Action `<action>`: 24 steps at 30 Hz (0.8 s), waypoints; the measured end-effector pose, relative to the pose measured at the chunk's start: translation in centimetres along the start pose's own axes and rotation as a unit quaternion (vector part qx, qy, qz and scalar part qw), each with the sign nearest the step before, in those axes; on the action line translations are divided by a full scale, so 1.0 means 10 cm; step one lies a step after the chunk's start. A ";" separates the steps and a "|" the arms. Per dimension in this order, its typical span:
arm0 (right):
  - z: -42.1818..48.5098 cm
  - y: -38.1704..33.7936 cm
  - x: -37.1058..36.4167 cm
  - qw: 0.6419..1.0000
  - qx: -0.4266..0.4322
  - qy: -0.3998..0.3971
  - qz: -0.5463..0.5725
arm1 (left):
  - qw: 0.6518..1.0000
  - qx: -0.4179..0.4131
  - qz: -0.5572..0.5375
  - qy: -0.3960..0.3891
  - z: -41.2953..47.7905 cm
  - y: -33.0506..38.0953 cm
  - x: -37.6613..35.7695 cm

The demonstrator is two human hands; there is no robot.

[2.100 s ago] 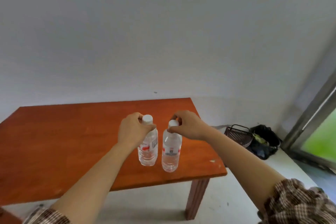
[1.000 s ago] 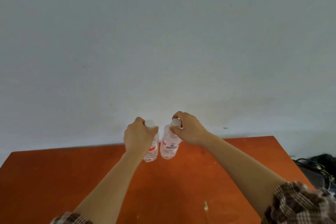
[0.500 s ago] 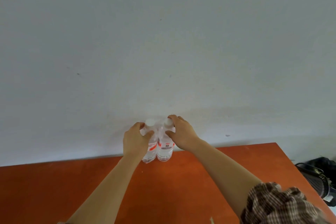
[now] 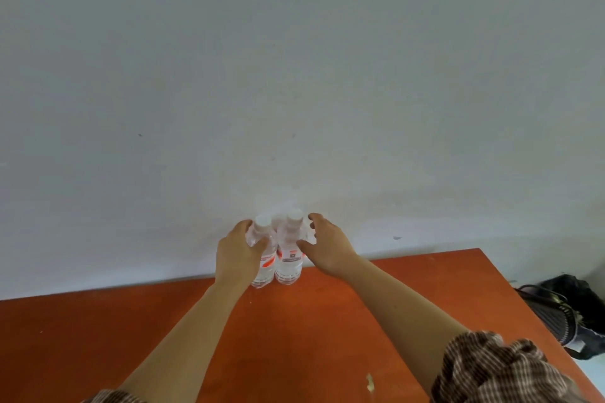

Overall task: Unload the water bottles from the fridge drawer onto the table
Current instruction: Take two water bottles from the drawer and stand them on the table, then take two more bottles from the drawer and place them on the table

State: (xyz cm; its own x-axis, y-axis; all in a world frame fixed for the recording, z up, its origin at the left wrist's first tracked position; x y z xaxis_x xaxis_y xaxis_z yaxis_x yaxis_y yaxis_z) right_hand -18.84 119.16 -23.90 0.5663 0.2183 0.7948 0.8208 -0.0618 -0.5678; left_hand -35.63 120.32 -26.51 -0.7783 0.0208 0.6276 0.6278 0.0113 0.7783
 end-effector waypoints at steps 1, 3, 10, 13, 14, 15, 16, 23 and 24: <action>-0.06 0.02 0.02 1.000 -0.001 0.001 -0.001 | 1.000 0.002 0.005 0.009 -0.04 0.03 0.01; -0.23 0.07 0.07 1.000 -0.003 0.002 -0.005 | 0.999 -0.018 0.022 0.041 -0.14 0.10 -0.01; -1.16 0.52 0.34 0.997 -0.057 0.035 -0.044 | 0.991 -0.123 0.059 -0.012 -0.75 0.64 -0.50; -1.75 0.85 0.50 0.991 -0.091 0.059 -0.082 | 0.984 -0.126 0.092 -0.083 -1.12 0.94 -0.89; -1.98 0.99 0.55 0.988 -0.105 0.066 -0.092 | 0.980 -0.133 0.107 -0.103 -1.27 1.05 -1.04; -2.21 1.13 0.60 0.985 -0.120 0.071 -0.101 | 0.975 -0.142 0.120 -0.121 -1.42 1.17 -1.19; -2.46 1.27 0.65 0.982 -0.134 0.075 -0.109 | 0.970 -0.151 0.128 -0.137 -1.60 1.30 -1.33; -4.47 2.20 1.01 0.955 -0.246 0.138 -0.098 | 0.936 -0.227 0.139 -0.231 -3.15 2.33 -2.28; -4.79 2.33 1.02 0.949 -0.261 0.148 -0.094 | 0.929 -0.240 0.145 -0.239 -3.41 2.45 -2.42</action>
State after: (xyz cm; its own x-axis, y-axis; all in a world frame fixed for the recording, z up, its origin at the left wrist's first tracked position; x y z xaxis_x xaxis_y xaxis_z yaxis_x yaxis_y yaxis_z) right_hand 9.70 73.27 -18.74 0.3384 -0.0043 0.9410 0.7909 -0.5405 -0.2869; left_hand -1.74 85.96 -21.83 -0.4111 0.3962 0.8210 0.6450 -0.5100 0.5691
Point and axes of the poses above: each hand's wrist, its own z-axis towards the middle knuckle, its own x-axis out of the back of the hand, y = z × x, the point moved 1 cm from there along z, towards the middle knuckle, and after that the axes turned 9 degrees about -y, right-handed, at the moved point
